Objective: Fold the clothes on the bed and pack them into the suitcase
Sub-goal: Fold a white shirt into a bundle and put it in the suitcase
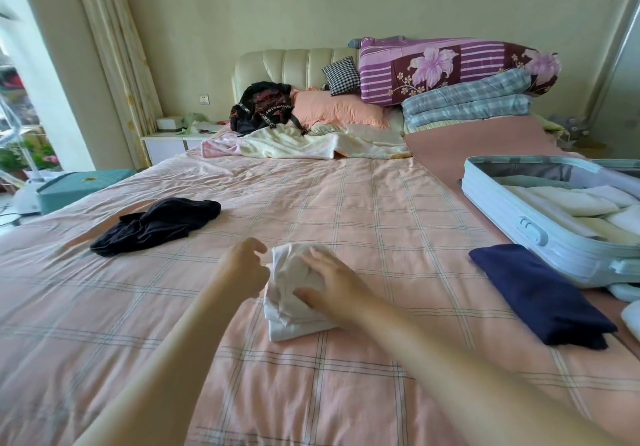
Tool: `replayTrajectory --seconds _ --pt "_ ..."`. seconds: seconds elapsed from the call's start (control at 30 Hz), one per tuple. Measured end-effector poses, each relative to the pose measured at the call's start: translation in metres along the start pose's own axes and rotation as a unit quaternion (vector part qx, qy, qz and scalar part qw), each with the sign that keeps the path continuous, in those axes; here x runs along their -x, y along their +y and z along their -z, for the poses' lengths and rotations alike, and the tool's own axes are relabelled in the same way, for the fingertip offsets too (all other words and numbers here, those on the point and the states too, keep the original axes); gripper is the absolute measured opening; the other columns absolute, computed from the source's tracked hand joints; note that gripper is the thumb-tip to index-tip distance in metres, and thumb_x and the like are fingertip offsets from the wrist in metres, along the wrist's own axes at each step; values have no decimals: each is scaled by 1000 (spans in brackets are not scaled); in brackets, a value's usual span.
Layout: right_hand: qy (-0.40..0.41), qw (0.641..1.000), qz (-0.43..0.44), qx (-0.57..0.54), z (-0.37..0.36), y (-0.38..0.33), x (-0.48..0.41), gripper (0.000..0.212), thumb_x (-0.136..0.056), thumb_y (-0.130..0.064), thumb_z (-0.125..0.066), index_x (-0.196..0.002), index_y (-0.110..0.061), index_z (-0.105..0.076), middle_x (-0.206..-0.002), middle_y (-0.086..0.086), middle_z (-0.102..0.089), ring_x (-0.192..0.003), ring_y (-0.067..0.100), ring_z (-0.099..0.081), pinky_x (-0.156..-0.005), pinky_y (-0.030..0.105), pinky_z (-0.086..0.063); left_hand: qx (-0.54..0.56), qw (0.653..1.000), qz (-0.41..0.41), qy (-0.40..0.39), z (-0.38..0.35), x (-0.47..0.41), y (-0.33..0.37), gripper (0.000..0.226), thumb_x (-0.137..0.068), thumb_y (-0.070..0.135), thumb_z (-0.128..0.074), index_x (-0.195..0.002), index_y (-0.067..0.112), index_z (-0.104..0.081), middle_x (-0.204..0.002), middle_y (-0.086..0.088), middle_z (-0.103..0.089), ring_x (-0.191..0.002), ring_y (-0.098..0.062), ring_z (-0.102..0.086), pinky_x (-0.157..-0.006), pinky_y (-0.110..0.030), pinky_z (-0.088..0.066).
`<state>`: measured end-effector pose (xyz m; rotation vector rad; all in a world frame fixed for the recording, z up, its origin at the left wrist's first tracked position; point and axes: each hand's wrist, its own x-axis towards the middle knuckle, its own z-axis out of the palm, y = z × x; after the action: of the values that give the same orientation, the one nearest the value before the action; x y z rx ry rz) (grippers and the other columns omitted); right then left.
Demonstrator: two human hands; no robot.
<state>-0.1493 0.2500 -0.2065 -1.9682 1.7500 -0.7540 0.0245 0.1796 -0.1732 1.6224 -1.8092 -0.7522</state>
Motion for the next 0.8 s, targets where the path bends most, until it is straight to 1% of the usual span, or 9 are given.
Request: replayTrajectory --seconds 0.07,0.17,0.23,0.33,0.43,0.6,0.67,0.73,0.8 --pt "-17 999 21 44 -13 -7 -3 88 -92 -45 -66 -160 -22 -16 -167 -9 -10 -154 12 -6 -120 25 -6 -79 990 -81 79 -2 4 3 33 -92 2 -51 -120 15 -62 -118 -5 -57 -89 -19 -56 -73 -26 -42" --pt "-22 1000 -12 -17 -17 -19 -11 114 -78 -47 -76 -161 -20 -3 -166 -6 -12 -153 15 -12 -122 29 -16 -50 964 -240 107 -10 5 18 34 -98 2 -43 -120 15 -66 -127 0 -58 -105 -18 -57 -78 -22 -33" --pt "4 995 -45 -94 -15 -18 -13 124 -63 -56 -77 -160 -22 -8 -162 -4 -26 -149 16 -26 -120 32 -28 -87 954 -283 34 -25 -2 15 35 -102 10 -41 -129 16 -62 -135 1 -57 -120 -20 -54 -88 -24 -36" --pt "21 982 -67 -172 -3 -7 -8 99 -75 -39 -60 -161 -24 -14 -164 -6 -23 -149 9 -24 -119 23 -21 -203 951 -209 -106 -44 -14 -15 48 -106 39 -29 -153 28 -33 -160 6 -31 -147 -16 -25 -119 -38 -20" --pt "-26 999 -34 16 2 9 -1 67 -99 -24 -43 -160 -19 -17 -168 -4 -4 -153 6 -3 -123 24 -4 -220 950 -155 -156 -42 -18 -36 60 -103 54 -21 -158 30 -13 -165 8 -11 -151 -14 -9 -122 -44 -11" --pt "-138 970 -34 196 -8 19 -6 67 -102 -30 -25 -160 -26 8 -164 -7 24 -152 10 16 -125 37 6 -314 932 -143 -110 -38 -8 -46 74 -101 60 -19 -158 15 -5 -166 -2 4 -153 -19 5 -123 -45 -1" --pt "-127 964 -31 230 -6 16 -6 69 -101 -30 -27 -161 -24 7 -165 -4 24 -153 14 15 -125 42 5 -318 921 -222 -49 -39 -3 -50 75 -100 60 -17 -158 12 -11 -166 -4 4 -153 -21 4 -124 -46 -4" --pt "-89 967 8 239 -4 10 -4 72 -98 -25 -34 -161 -16 0 -167 4 18 -154 18 11 -126 37 1 -277 895 -349 1 -39 1 -54 72 -96 55 -20 -154 14 -29 -164 -4 -18 -151 -21 -15 -121 -49 -22" --pt "-67 972 58 216 -4 7 -2 79 -92 -22 -43 -161 -11 -6 -168 8 8 -155 18 5 -125 31 -2 -245 896 -367 -55 -35 8 -57 84 -90 70 -22 -157 18 -21 -164 3 -12 -151 -12 -7 -123 -43 -19"
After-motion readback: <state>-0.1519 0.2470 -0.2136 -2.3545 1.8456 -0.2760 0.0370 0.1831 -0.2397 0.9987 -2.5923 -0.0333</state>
